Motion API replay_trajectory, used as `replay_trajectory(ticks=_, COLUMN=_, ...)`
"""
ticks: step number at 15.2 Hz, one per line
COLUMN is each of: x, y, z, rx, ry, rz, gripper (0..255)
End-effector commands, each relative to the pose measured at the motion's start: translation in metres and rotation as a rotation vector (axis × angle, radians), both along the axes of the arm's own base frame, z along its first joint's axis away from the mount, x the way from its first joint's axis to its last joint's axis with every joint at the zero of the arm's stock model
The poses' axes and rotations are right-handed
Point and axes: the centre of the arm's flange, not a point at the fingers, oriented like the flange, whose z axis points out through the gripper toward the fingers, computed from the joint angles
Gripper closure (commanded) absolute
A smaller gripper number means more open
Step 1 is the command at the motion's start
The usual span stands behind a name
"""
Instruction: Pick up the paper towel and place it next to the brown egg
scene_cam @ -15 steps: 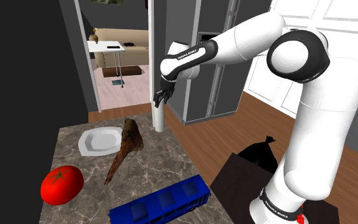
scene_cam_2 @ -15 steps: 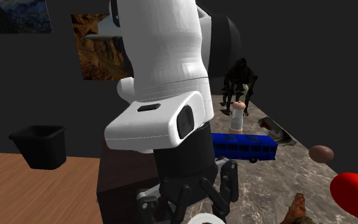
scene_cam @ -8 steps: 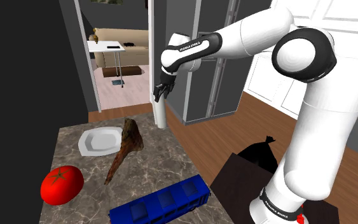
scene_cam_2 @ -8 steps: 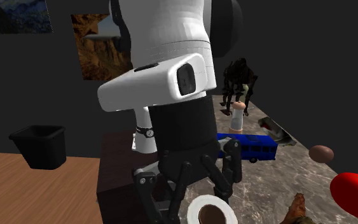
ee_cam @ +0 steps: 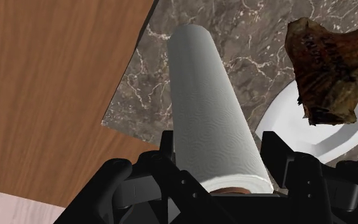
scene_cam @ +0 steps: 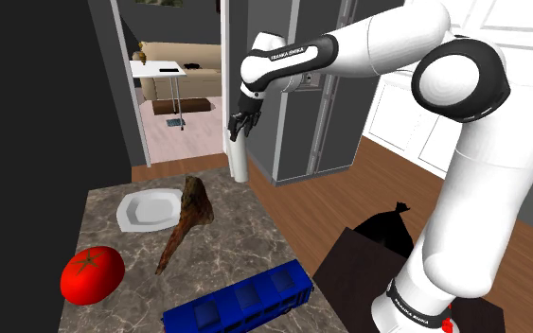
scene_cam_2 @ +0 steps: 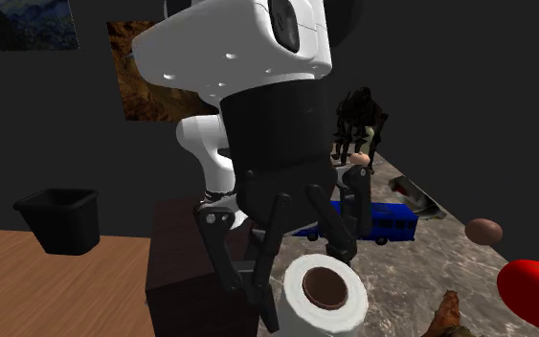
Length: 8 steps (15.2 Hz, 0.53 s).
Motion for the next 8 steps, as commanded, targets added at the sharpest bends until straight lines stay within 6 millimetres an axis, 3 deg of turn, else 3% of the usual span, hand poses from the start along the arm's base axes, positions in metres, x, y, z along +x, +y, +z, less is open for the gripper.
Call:
replay_trajectory(ticks=1, x=0.0, y=0.0, z=0.011, rx=0.0, ry=0.001, rz=0.0, gripper=255)
replay_trajectory(ticks=8, x=0.0, y=0.0, z=0.048, rx=0.0, ry=0.001, rz=0.0, gripper=255)
